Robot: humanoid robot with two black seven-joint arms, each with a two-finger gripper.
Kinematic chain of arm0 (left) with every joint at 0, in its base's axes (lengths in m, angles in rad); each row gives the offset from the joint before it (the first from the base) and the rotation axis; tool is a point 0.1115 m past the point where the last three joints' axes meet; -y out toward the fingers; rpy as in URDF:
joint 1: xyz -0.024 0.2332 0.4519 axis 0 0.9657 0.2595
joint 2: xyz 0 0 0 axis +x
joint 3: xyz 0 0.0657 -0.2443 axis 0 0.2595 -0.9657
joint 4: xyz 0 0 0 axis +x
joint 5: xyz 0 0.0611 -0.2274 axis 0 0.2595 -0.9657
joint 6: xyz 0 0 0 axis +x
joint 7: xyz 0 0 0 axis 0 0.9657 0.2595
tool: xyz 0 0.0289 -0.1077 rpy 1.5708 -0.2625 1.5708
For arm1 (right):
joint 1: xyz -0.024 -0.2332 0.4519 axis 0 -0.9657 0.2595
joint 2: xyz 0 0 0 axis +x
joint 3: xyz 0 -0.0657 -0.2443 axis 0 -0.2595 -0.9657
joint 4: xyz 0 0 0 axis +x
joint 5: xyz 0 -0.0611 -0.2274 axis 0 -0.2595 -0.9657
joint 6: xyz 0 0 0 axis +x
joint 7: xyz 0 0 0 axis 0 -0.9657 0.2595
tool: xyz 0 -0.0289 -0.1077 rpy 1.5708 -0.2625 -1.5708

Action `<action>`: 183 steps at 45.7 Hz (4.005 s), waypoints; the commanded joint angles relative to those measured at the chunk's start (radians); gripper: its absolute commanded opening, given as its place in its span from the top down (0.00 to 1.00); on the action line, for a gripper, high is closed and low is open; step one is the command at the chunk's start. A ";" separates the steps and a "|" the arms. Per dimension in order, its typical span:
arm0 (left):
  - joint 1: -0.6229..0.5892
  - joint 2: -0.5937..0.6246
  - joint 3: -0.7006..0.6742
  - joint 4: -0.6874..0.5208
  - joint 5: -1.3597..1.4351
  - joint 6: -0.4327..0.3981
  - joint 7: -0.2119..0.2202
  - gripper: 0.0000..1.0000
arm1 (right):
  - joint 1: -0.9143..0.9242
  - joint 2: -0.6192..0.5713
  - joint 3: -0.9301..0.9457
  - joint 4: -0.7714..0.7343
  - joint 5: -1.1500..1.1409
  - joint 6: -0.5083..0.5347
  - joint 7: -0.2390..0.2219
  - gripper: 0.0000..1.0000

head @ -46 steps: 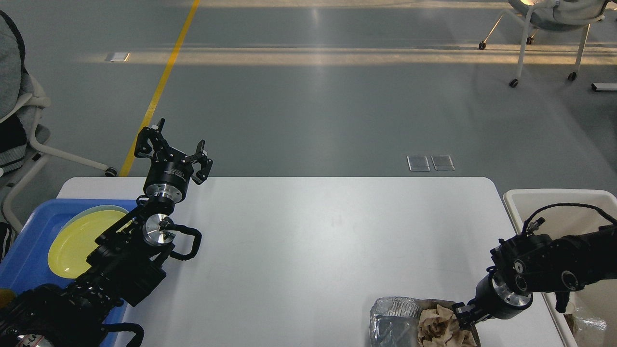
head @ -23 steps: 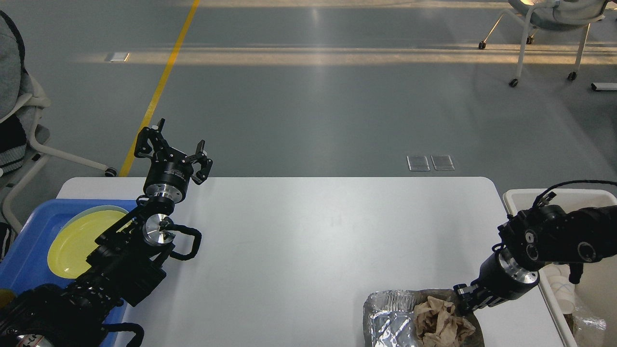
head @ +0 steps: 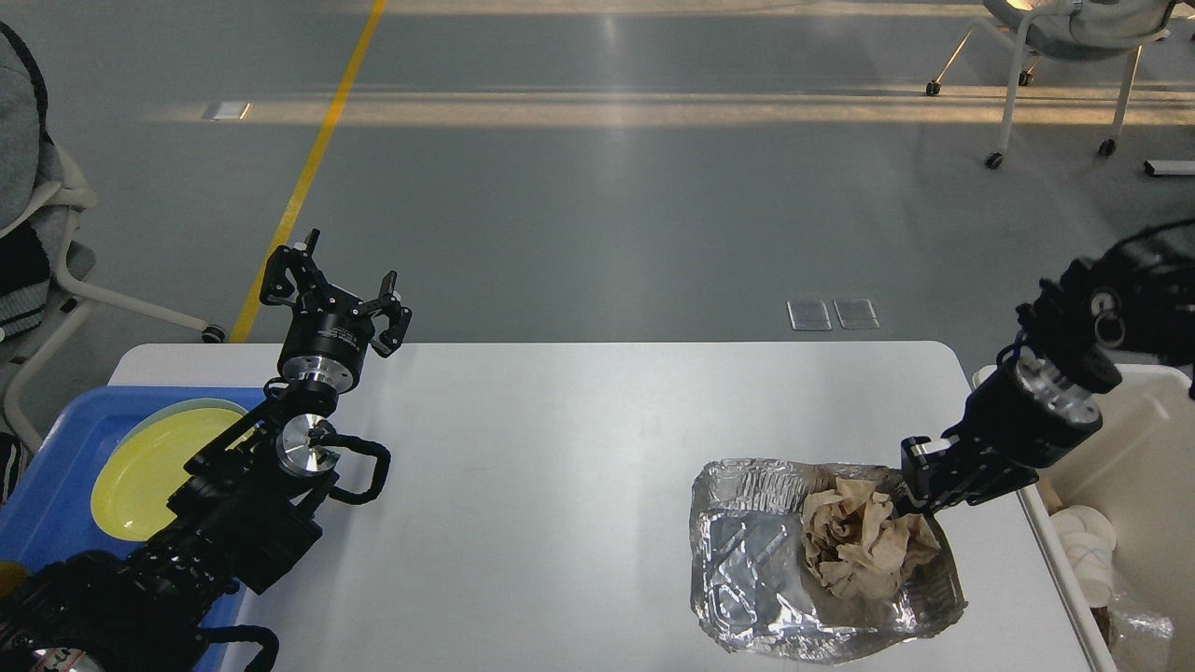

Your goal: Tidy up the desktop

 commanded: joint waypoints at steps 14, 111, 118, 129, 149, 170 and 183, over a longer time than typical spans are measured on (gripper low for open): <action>0.000 0.000 0.000 0.000 0.000 0.000 0.000 0.00 | 0.578 -0.018 0.067 0.012 0.212 0.026 0.058 1.00; 0.000 0.000 0.000 0.000 0.000 -0.001 0.000 0.00 | -0.552 0.054 -0.405 -0.962 0.139 -0.280 0.006 1.00; 0.000 0.000 0.000 0.000 0.000 -0.001 0.000 0.00 | -0.597 0.017 -0.453 -0.976 0.140 -0.419 -0.043 1.00; 0.000 0.000 0.000 0.000 0.000 0.000 0.000 0.00 | -0.667 -0.012 -0.477 -0.976 0.140 -0.596 -0.140 1.00; 0.001 0.000 0.000 0.000 0.000 0.000 0.000 0.00 | -0.684 -0.019 -0.476 -0.960 0.148 -0.679 -0.141 0.00; 0.001 0.000 0.000 0.000 0.000 0.000 0.000 0.00 | -0.257 -0.012 -0.436 -0.451 0.300 -0.565 -0.141 0.00; 0.000 0.000 0.000 0.000 0.000 -0.001 0.000 0.00 | 0.171 0.096 -0.416 -0.157 0.465 -0.311 -0.143 0.00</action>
